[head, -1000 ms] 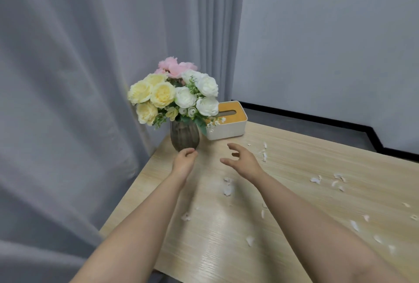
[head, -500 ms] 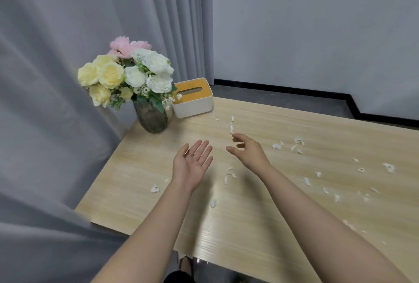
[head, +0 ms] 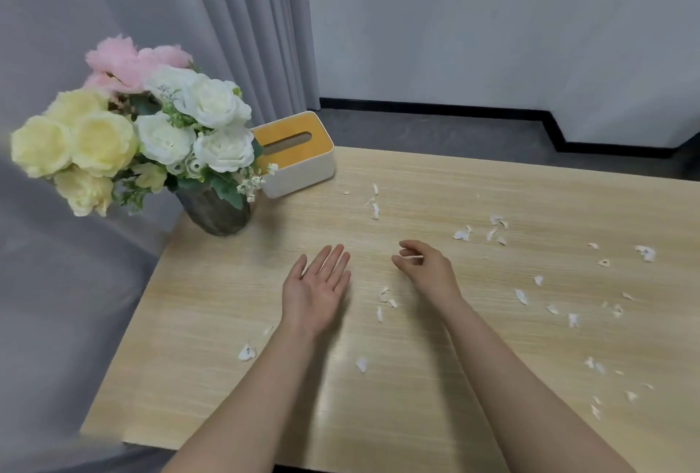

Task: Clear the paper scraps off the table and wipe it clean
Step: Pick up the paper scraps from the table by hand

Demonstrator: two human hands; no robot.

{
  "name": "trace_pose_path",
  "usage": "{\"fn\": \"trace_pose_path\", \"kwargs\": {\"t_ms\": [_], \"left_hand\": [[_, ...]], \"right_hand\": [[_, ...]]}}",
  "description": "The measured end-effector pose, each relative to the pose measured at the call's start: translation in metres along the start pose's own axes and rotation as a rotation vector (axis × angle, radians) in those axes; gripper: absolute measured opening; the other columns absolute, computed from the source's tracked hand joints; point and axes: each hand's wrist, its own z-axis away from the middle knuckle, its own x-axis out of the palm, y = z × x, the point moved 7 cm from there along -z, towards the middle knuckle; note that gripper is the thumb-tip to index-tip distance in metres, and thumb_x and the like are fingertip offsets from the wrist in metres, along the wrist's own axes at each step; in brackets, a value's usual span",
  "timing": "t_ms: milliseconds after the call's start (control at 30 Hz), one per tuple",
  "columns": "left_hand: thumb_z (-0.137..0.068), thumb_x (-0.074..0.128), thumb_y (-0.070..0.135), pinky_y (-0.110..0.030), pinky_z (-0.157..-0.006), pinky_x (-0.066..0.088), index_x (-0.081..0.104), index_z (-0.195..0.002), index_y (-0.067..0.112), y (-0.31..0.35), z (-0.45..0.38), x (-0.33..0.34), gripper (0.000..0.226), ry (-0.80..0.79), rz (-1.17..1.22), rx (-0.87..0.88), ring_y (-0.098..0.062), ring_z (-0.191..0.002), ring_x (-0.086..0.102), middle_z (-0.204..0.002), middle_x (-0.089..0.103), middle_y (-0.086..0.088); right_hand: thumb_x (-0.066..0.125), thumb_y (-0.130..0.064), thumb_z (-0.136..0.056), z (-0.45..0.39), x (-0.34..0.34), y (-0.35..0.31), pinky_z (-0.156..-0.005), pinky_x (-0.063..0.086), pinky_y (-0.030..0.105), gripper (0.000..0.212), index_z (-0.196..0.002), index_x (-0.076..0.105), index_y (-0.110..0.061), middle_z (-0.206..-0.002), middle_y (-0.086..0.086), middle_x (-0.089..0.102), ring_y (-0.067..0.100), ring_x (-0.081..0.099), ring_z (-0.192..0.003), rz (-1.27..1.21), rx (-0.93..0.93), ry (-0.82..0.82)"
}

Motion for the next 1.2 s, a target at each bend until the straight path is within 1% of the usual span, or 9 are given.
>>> {"fn": "trace_pose_path", "kwargs": {"t_ms": [100,233,300,433,567,667,800,1000,1200], "left_hand": [[-0.1,0.033,0.033,-0.039,-0.108,0.034,0.052,-0.124,0.002,0.002,-0.01,0.001,0.043,0.001,-0.008,-0.037,-0.03,-0.126,0.049,-0.13,0.057,-0.015],[-0.099,0.033,0.032,-0.04,-0.105,0.037,0.052,-0.126,0.002,0.004,-0.021,0.004,0.043,0.01,0.025,-0.038,-0.029,-0.123,0.051,-0.128,0.058,-0.016],[-0.099,0.034,0.031,-0.04,-0.108,0.034,0.053,-0.125,0.003,0.003,-0.026,0.003,0.043,0.027,0.042,-0.038,-0.029,-0.122,0.052,-0.127,0.059,-0.015],[-0.098,0.034,0.032,-0.042,-0.112,0.03,0.052,-0.126,0.003,0.003,-0.036,-0.002,0.044,0.064,0.055,-0.039,-0.029,-0.125,0.05,-0.128,0.059,-0.015],[-0.098,0.034,0.033,-0.039,-0.109,0.033,0.053,-0.126,0.004,0.005,-0.045,-0.008,0.044,0.092,0.046,-0.033,-0.028,-0.125,0.05,-0.128,0.059,-0.014],[-0.098,0.034,0.033,-0.039,-0.108,0.034,0.054,-0.125,0.004,0.006,-0.051,-0.009,0.044,0.097,0.045,-0.038,-0.028,-0.124,0.051,-0.127,0.06,-0.014],[-0.097,0.034,0.033,-0.04,-0.113,0.03,0.053,-0.127,0.005,0.007,-0.055,-0.01,0.045,0.111,0.027,-0.056,-0.028,-0.124,0.051,-0.129,0.059,-0.013],[-0.098,0.034,0.033,-0.04,-0.113,0.029,0.053,-0.128,0.005,0.011,-0.058,-0.011,0.045,0.122,0.015,-0.062,-0.026,-0.124,0.051,-0.13,0.058,-0.013],[-0.099,0.033,0.032,-0.039,-0.113,0.029,0.051,-0.128,0.006,0.019,-0.065,-0.011,0.043,0.136,0.019,-0.043,-0.026,-0.124,0.05,-0.131,0.057,-0.012]], "right_hand": [[0.068,-0.02,-0.085,-0.017,0.004,0.004,-0.072,0.036,0.014,0.032,-0.117,0.063,-0.014,-0.102,-0.001,0.064,0.008,0.057,-0.082,0.011,0.025,0.015],[0.067,-0.018,-0.086,-0.052,0.004,0.001,-0.077,0.038,0.019,0.03,-0.115,0.064,-0.011,-0.095,0.0,0.063,0.011,0.057,-0.08,0.014,0.028,0.022],[0.066,-0.018,-0.086,-0.074,0.006,-0.004,-0.078,0.039,0.021,0.031,-0.115,0.064,-0.01,-0.094,0.0,0.063,0.013,0.057,-0.084,0.037,0.023,0.019],[0.063,-0.019,-0.087,-0.118,0.014,-0.017,-0.079,0.039,0.022,0.031,-0.117,0.063,-0.009,-0.098,0.005,0.065,0.014,0.057,-0.089,0.121,-0.017,0.003],[0.059,-0.015,-0.088,-0.154,0.026,-0.028,-0.075,0.037,0.022,0.032,-0.119,0.061,-0.007,-0.103,0.009,0.067,0.018,0.058,-0.096,0.204,-0.037,0.004],[0.055,-0.016,-0.088,-0.178,0.035,-0.031,-0.083,0.041,0.026,0.032,-0.119,0.061,-0.008,-0.11,0.008,0.065,0.023,0.058,-0.105,0.26,-0.025,0.024],[0.055,-0.019,-0.087,-0.196,0.044,-0.034,-0.076,0.04,0.027,0.028,-0.111,0.064,-0.007,-0.109,0.01,0.065,0.028,0.058,-0.102,0.359,-0.04,0.047],[0.053,-0.009,-0.088,-0.208,0.052,-0.036,-0.072,0.04,0.027,0.019,-0.103,0.065,-0.009,-0.106,0.01,0.064,0.027,0.059,-0.097,0.435,-0.079,0.049],[0.056,-0.008,-0.086,-0.183,0.049,-0.057,-0.069,0.041,0.023,0.014,-0.09,0.068,-0.012,-0.083,0.001,0.065,0.016,0.059,-0.081,0.232,-0.162,0.067]]}}
